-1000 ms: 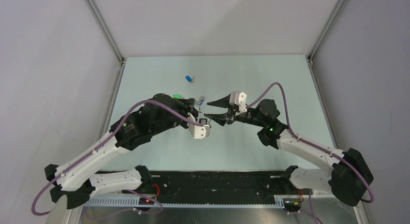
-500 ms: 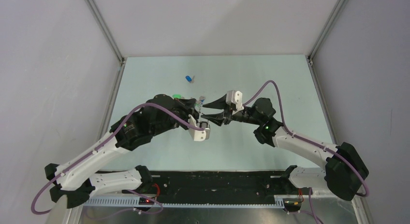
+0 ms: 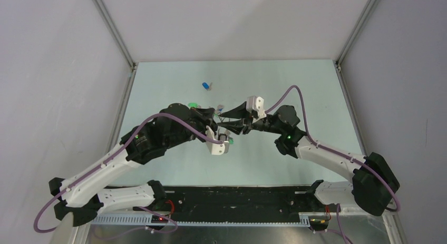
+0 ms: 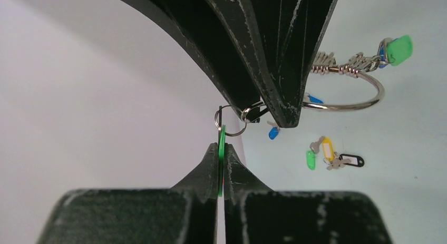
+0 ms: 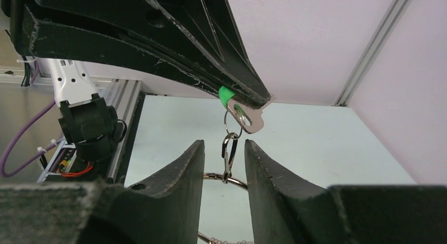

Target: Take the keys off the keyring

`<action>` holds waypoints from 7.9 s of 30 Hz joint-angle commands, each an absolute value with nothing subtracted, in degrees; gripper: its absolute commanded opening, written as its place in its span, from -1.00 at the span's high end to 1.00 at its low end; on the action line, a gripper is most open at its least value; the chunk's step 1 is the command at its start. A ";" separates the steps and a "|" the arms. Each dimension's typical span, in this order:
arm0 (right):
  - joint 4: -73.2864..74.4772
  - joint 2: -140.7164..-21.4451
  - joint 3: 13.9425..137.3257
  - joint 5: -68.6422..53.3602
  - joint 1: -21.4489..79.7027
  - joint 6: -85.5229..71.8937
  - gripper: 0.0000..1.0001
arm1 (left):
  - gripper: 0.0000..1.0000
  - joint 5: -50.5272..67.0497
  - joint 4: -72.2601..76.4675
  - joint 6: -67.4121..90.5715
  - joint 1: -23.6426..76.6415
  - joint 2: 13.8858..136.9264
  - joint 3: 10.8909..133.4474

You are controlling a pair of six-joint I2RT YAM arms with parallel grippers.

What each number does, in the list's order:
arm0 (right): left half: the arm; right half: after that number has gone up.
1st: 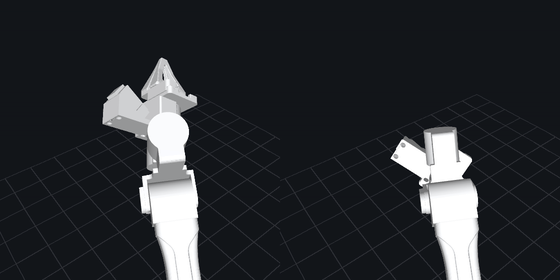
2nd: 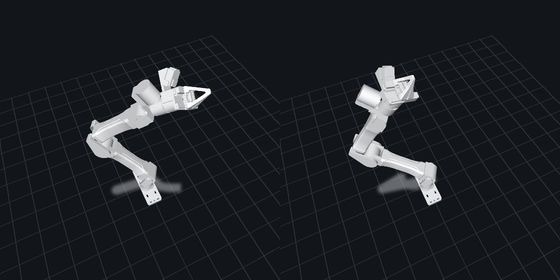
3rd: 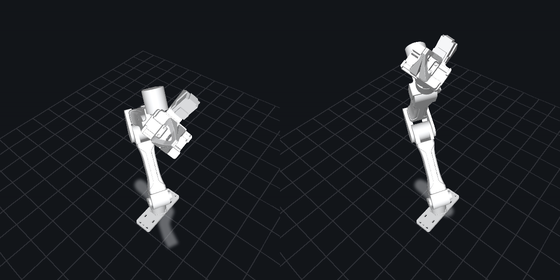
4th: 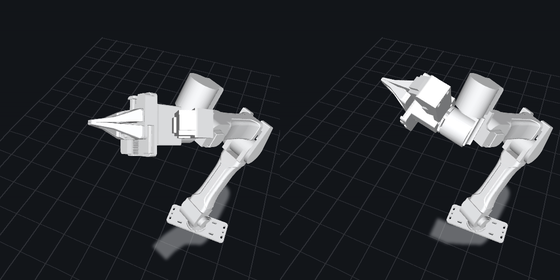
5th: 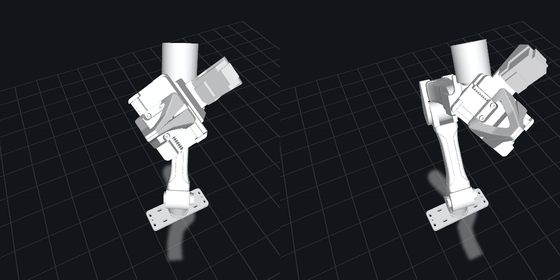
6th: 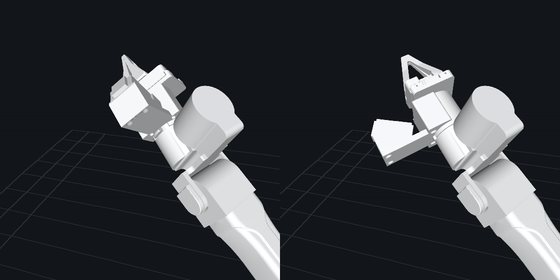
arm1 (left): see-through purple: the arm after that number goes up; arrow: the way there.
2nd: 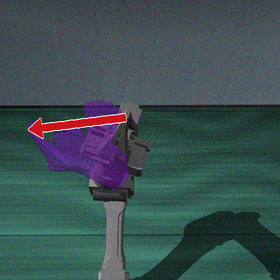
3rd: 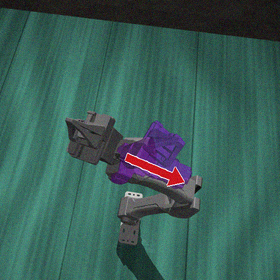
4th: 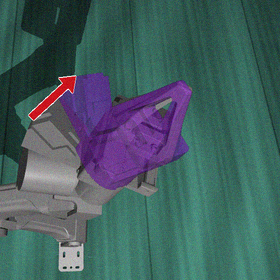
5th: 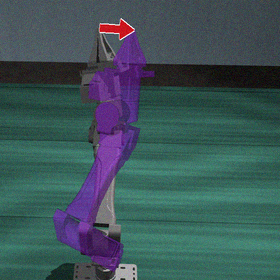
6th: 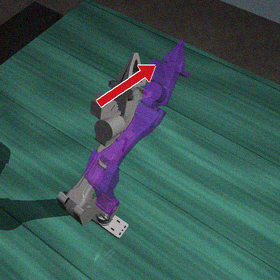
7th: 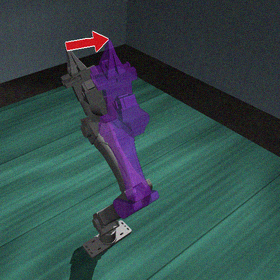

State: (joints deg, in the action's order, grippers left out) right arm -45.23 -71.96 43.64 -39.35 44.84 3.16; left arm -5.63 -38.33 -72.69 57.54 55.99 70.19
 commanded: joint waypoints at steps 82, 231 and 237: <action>-49.93 -74.60 46.67 -52.50 41.93 -4.15 0.17 | 0.99 -1.54 -34.53 -77.62 59.75 54.75 72.68; 7.27 -68.57 71.41 -10.18 24.86 -10.70 -0.99 | -0.99 -35.26 -18.83 17.75 15.60 40.50 58.54; 6.28 -60.70 71.37 -6.83 18.55 -12.43 -0.99 | -0.99 -35.40 -16.96 16.42 15.56 39.26 62.30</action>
